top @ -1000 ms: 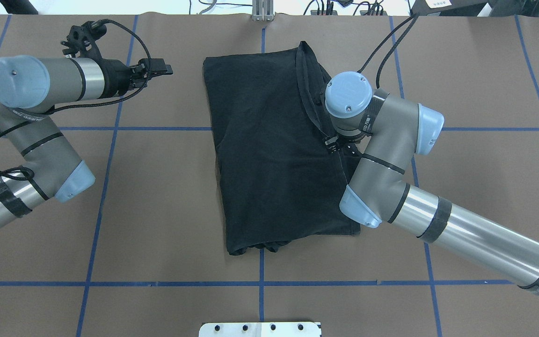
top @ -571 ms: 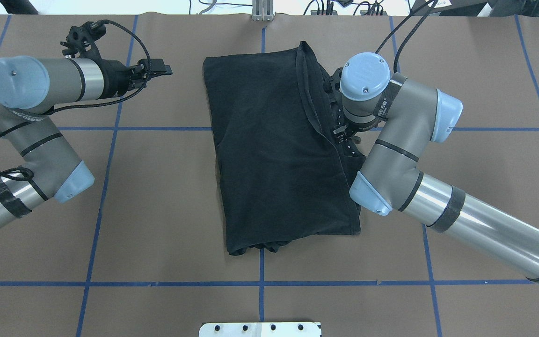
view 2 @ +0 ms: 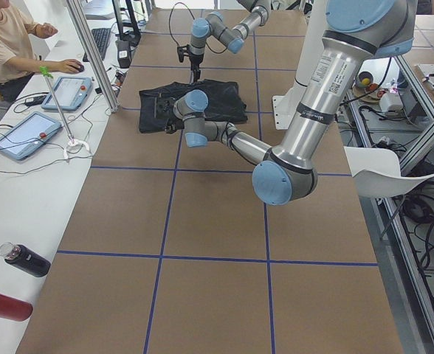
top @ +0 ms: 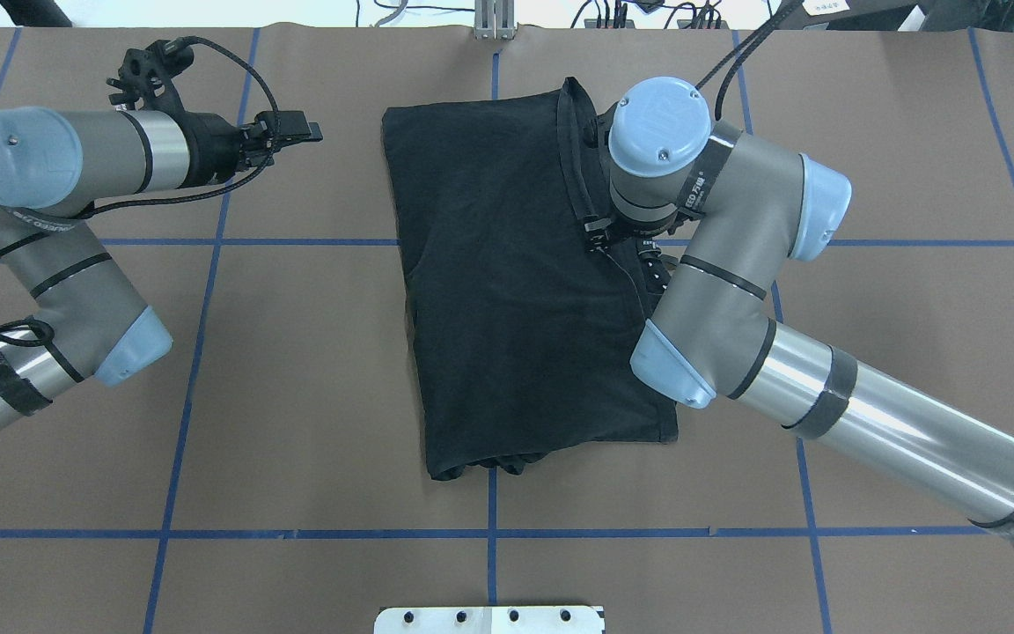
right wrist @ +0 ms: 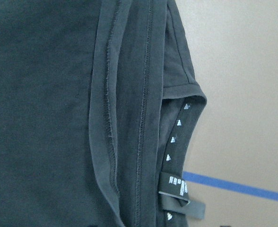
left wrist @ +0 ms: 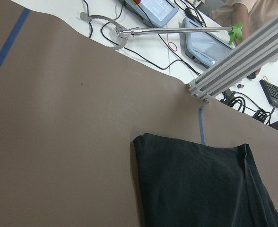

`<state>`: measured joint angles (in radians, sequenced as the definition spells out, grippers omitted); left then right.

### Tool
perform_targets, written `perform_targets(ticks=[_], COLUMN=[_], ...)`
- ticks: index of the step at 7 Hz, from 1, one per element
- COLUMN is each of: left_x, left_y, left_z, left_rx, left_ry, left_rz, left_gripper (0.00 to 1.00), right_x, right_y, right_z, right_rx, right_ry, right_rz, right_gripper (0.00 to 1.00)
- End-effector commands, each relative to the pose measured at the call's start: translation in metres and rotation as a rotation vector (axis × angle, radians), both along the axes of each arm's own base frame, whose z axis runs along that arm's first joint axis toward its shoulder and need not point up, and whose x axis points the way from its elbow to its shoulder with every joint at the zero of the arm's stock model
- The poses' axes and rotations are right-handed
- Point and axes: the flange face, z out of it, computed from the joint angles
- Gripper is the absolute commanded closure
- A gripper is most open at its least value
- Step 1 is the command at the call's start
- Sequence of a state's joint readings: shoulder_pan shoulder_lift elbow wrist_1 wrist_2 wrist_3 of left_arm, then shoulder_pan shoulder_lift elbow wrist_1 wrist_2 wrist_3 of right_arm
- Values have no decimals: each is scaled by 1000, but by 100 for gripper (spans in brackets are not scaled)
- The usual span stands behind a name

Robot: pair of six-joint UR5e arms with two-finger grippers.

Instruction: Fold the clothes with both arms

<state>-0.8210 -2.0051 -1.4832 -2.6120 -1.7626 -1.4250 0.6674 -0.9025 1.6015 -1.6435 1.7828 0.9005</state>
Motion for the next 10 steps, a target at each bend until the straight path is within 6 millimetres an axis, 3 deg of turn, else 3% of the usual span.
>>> perform_targets(ticks=[1,2,3,4,5,8,10], left_x=[1,2,3,3,4,6,10], left_y=[3,5,5,5,5,7,9], left_z=[-2,-7,-7,-6,-6,-10,-7], left_rx=[6,13,14,14,14,20,16], left_ry=[3,9,9,7,7,9,4], left_rz=[4,2,2,1,2,-11,-10], left_gripper=[8,8,8,8,8,8,8], right_x=[15,6,10,26,22,-2,-5], right_y=[61,78,101,115,124,155,161], right_z=[-3,-1,34,62,73,83,83], right_rx=[-286,-417,-513,-548,-574,-618,-631], right_ry=[-157,-240,-315,-375,-364,-337,-330], right_rz=[295,440,535,557,574,559,558], right_gripper=[12,12,15,15,18,23,23])
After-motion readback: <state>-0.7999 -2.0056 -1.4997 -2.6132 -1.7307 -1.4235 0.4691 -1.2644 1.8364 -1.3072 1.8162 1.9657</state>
